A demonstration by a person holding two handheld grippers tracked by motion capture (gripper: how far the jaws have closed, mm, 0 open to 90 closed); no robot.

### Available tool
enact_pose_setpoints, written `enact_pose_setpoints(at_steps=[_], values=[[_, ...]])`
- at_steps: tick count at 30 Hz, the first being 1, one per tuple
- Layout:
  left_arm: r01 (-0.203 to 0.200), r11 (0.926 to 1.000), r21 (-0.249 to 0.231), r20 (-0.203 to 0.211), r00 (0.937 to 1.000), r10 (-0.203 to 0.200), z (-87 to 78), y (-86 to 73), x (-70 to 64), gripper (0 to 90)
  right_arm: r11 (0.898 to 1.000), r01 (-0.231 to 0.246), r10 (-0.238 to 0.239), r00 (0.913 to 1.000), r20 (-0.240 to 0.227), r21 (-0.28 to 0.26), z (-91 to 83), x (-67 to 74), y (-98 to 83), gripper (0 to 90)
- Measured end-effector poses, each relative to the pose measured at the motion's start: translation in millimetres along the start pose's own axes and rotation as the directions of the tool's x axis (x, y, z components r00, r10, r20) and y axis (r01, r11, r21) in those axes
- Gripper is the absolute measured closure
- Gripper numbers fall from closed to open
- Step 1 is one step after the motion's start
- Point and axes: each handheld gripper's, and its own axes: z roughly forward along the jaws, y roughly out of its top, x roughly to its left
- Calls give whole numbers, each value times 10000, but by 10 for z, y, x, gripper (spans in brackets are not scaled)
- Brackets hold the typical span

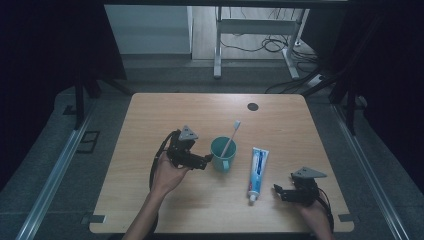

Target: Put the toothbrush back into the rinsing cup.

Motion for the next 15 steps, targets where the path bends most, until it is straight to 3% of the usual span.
enact_pose_setpoints(at_steps=[15], values=[[-502,9987,118,-473,9976,507,-60,-238,-20,0,10000,-8,8,10000,-7,7,0,1,0,151]])
